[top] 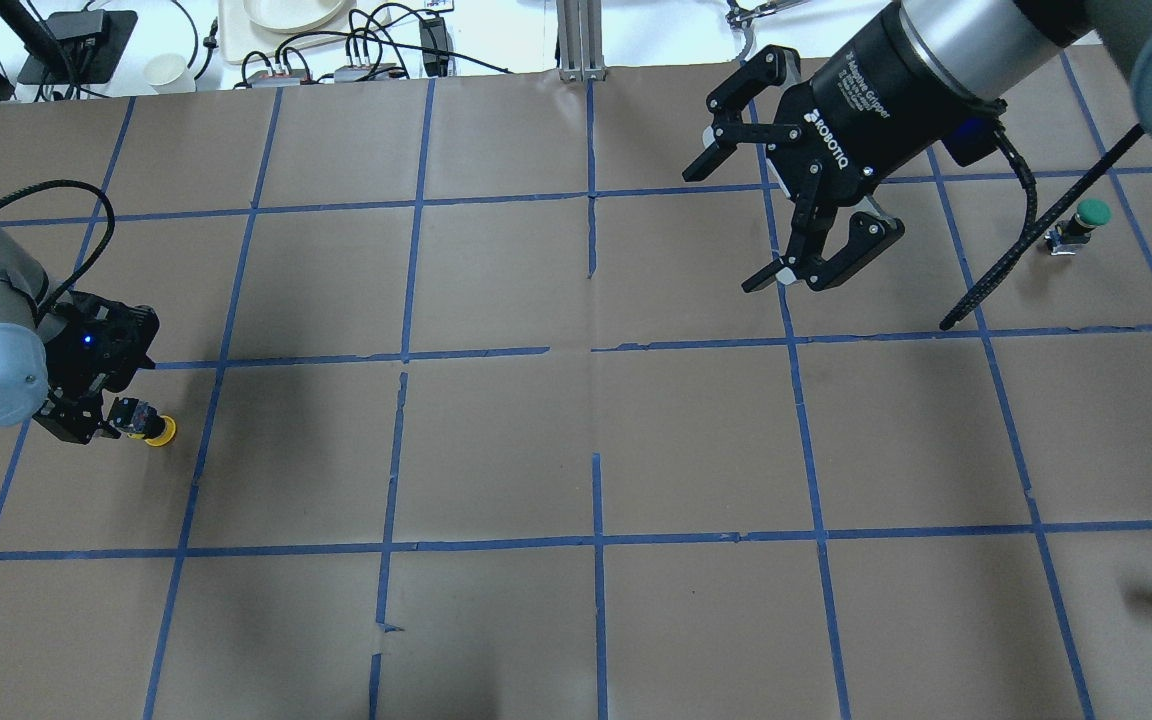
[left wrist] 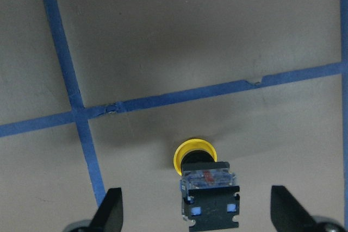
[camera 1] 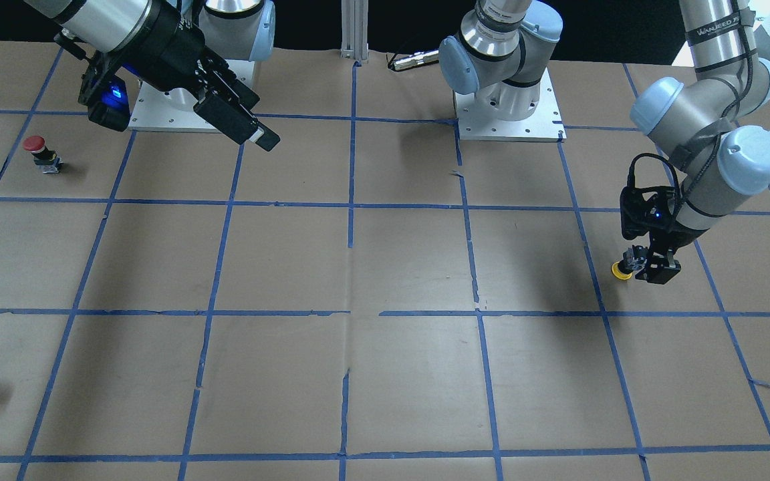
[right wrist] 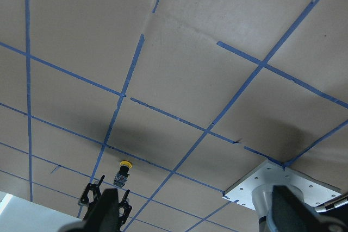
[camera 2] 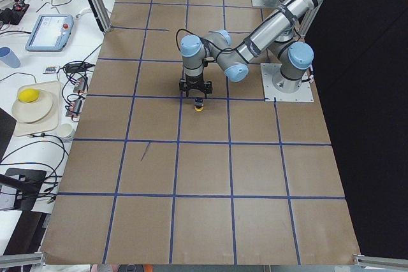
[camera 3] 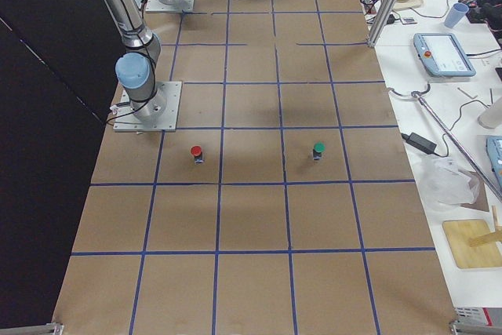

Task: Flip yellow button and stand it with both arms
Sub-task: 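Close the left gripper on the yellow button's base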

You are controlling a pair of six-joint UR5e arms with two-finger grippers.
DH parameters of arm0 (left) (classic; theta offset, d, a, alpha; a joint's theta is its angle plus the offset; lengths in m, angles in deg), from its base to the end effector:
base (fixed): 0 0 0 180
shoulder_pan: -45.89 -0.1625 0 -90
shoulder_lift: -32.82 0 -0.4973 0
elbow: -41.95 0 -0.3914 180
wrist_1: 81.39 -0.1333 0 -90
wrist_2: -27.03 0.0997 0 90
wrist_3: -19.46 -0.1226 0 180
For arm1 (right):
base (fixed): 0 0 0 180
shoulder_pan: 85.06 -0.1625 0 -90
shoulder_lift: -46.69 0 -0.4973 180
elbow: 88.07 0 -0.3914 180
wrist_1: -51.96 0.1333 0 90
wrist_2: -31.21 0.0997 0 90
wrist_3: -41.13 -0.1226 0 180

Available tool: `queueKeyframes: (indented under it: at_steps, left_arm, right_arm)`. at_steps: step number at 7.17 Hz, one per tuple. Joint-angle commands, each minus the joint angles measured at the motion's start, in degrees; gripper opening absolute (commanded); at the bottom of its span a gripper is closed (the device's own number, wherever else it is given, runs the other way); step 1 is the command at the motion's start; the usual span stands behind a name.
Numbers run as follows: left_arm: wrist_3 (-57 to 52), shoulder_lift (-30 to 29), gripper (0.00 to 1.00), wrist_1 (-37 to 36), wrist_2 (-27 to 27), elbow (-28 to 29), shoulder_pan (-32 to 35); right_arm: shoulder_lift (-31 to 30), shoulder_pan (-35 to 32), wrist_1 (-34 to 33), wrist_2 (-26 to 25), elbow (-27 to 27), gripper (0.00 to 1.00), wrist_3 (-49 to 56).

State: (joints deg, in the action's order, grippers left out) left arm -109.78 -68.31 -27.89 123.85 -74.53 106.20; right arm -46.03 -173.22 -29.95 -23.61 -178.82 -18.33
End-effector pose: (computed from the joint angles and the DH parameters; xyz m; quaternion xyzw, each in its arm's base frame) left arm 0.1462 -0.4961 0.2879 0.7625 0.6442 0.0602 0.0014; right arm 0.1892 -0.4623 0.5624 0.4991 0.8107 0.1900 0.2399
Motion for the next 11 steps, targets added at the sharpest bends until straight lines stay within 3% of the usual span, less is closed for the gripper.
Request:
queueKeyframes:
  at_steps: [1,8,9,10,11]
  left_arm:
    - [-0.3,-0.3,0.90,-0.7,0.0,0.1,0.0]
    - [-1.2,-1.3,0.90,-0.7,-0.1,-0.9,-1.9]
    - [-1.3,-1.3,0.86,-0.8,-0.1,-1.0,-1.9]
    - [-1.8,-1.2,0.45,-1.0,-0.1,-0.9,-1.9]
    - [-2.1,-1.2,0.23,-1.4,-0.1,-1.0,-1.9]
  right_arm:
    - [0.0,0.2,0.0,0.1,-0.1,1.00,0.3]
    - [-0.1,0.3,-0.4,1.9,-0.1,1.00,0.3]
    - [-0.1,0.3,-0.4,1.3,-0.1,1.00,0.3]
    - [0.0,0.3,-0.4,1.3,-0.2,1.00,0.3]
    - [0.3,0.3,-0.4,1.0,-0.6,1.00,0.3]
